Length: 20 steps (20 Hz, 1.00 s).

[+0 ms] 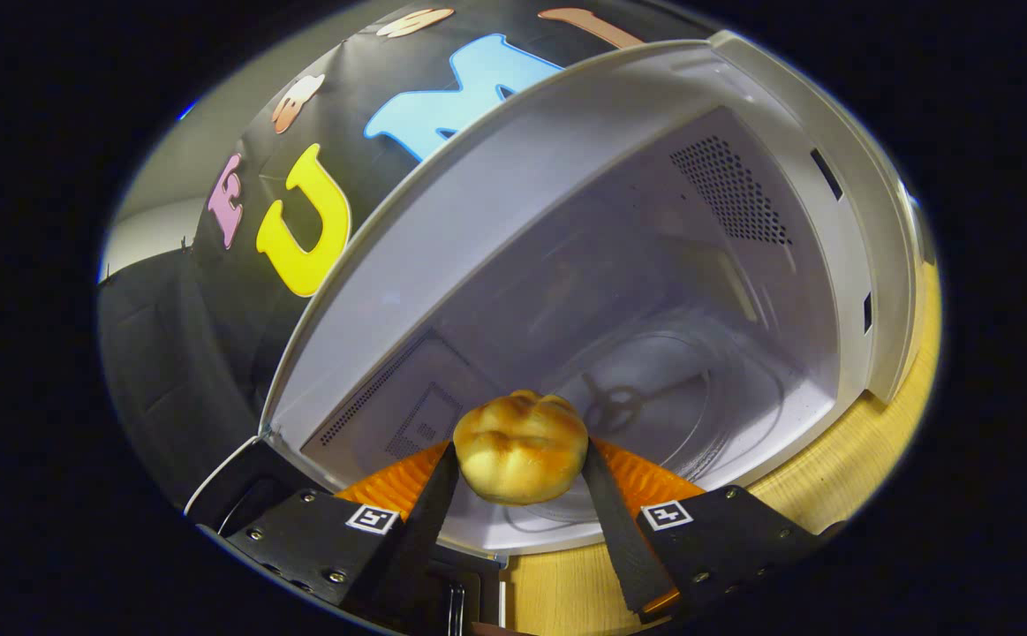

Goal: Open the microwave, put the food inside, and close the microwave door.

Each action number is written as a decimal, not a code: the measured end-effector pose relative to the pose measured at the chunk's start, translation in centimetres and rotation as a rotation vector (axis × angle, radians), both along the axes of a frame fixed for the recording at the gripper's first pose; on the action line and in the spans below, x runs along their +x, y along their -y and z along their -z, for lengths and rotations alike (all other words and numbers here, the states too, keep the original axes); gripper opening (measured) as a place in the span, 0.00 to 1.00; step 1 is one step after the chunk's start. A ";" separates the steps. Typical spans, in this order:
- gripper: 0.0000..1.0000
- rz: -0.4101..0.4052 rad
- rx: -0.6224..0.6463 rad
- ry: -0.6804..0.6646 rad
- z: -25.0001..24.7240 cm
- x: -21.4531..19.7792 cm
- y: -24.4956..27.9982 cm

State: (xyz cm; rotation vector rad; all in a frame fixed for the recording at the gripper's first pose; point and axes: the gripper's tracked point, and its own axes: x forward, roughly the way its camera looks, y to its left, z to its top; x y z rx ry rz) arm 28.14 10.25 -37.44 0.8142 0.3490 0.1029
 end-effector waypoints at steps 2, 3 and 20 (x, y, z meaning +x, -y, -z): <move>0.85 0.026 0.015 -0.011 0.5 0.6 0.4; 0.85 0.051 0.001 -0.010 0.7 0.9 1.0; 0.88 -0.126 -0.223 0.133 -8.1 -10.3 0.7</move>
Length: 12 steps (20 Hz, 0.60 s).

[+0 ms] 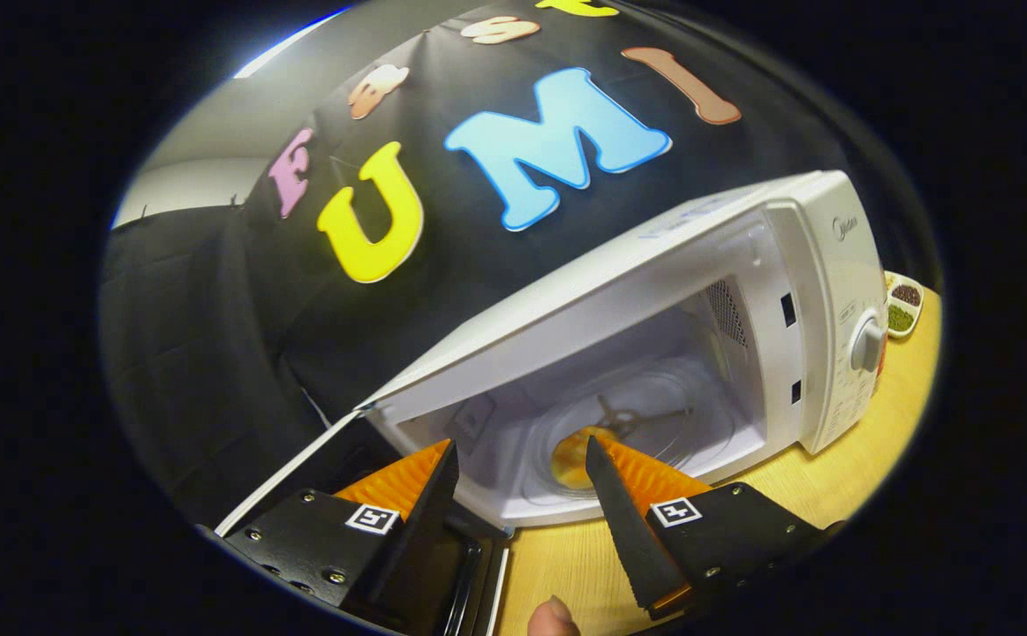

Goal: Open the microwave, put the food inside, and close the microwave door.

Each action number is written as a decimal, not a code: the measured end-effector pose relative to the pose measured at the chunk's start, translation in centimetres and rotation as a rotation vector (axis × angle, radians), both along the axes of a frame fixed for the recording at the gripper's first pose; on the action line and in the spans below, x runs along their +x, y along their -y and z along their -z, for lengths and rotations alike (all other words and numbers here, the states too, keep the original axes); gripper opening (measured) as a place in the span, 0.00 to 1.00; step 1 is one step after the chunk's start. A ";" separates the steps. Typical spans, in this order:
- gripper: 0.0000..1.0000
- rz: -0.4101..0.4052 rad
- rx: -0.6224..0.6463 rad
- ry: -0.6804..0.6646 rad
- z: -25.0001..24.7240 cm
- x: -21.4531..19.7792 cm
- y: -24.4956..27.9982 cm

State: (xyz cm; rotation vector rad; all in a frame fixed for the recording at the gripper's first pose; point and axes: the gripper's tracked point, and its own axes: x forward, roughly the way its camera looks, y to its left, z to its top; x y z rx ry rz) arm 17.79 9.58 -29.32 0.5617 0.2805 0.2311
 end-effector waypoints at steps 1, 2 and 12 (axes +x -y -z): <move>0.88 -0.021 -0.033 0.035 -1.2 -1.9 0.1; 0.88 -0.046 -0.050 0.077 -2.6 -3.9 -0.2; 0.88 -0.504 -0.143 0.435 -11.2 -25.7 -7.3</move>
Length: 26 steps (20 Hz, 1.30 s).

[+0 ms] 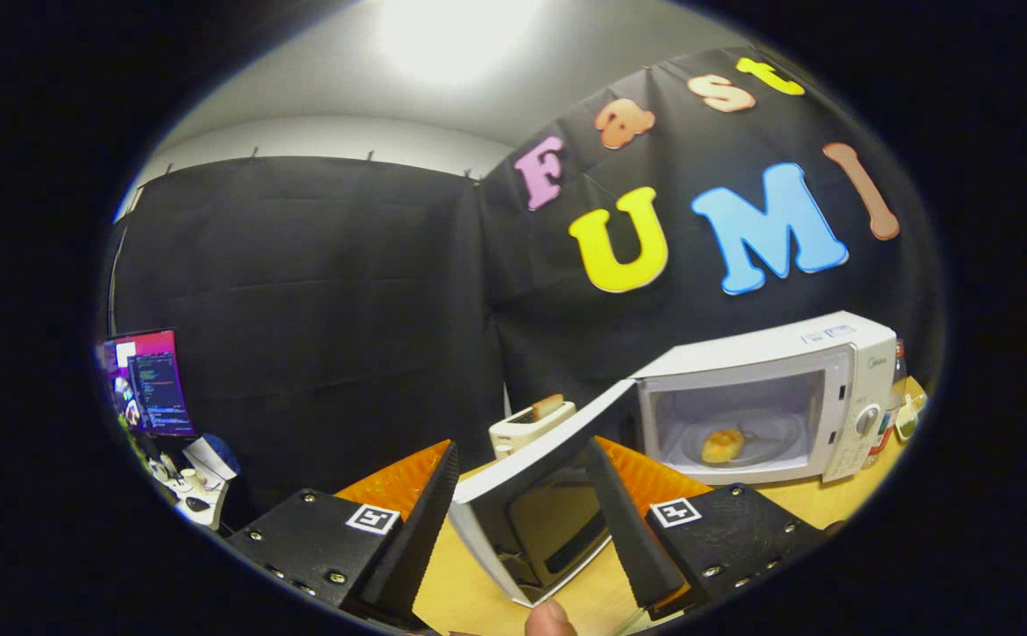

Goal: Open the microwave, put the food inside, and close the microwave door.

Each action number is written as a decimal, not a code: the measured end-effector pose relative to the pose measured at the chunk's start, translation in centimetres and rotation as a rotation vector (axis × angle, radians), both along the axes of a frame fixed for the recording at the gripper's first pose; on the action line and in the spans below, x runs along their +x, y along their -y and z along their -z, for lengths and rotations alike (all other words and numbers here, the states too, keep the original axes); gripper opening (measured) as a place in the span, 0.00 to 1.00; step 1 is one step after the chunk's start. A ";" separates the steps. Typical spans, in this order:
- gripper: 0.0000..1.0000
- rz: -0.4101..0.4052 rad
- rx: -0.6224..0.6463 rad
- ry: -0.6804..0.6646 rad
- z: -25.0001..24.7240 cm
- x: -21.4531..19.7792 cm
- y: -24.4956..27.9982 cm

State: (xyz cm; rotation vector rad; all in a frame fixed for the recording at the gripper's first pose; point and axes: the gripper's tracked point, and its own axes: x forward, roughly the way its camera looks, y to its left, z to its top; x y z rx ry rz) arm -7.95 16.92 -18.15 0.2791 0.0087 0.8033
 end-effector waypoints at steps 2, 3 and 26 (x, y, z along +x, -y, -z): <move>0.88 -0.089 -0.047 0.072 0.1 -3.2 -2.7; 0.88 -0.116 -0.072 0.081 0.6 -4.3 -3.7; 0.11 0.024 -0.256 -0.050 12.4 0.3 -12.4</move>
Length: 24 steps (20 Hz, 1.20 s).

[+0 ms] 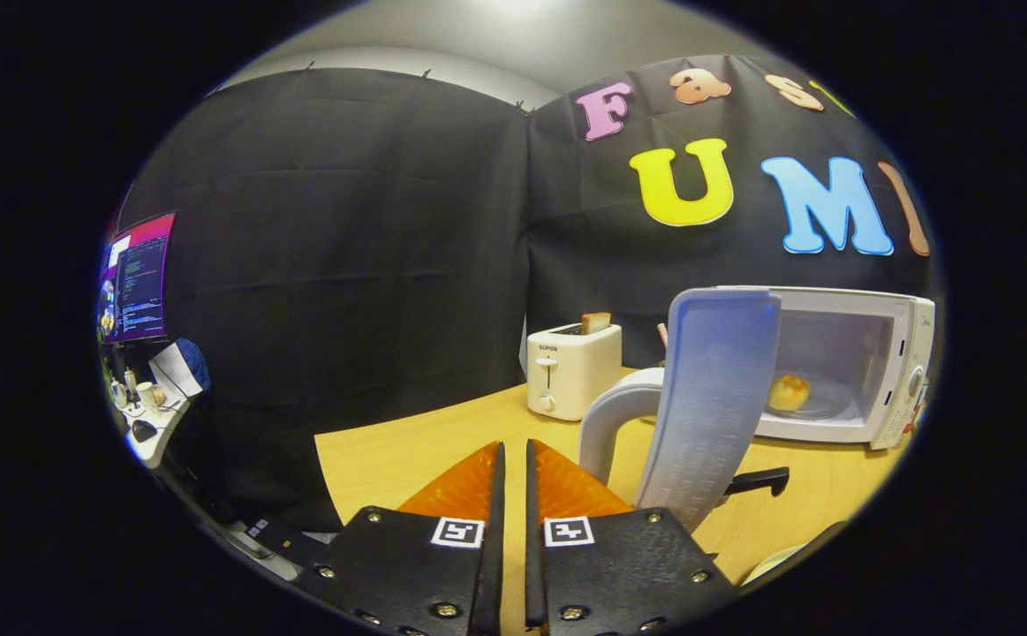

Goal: Open the microwave, put the food inside, and close the microwave door.

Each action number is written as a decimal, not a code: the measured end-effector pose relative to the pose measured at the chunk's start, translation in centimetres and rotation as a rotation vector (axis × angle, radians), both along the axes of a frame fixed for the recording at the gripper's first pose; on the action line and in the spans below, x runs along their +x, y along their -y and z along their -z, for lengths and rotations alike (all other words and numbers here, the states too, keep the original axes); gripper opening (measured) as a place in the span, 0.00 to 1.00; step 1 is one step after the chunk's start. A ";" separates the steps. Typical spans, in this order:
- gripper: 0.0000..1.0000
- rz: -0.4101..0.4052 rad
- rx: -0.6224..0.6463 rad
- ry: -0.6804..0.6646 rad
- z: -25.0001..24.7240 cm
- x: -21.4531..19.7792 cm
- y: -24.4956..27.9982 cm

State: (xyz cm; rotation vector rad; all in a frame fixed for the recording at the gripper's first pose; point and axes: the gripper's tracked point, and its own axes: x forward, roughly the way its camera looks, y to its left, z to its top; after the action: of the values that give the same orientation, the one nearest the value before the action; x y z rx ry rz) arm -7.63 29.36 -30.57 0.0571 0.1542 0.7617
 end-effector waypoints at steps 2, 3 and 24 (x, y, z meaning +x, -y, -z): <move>0.11 0.075 -0.025 0.039 -0.3 0.2 1.9; 0.11 0.116 -0.033 0.052 0.0 0.5 3.2; 0.02 0.619 -0.030 -0.051 2.6 17.1 27.7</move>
State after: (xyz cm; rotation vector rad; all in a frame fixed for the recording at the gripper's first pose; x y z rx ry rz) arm 9.50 1.67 -33.17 0.0905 0.1837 0.1402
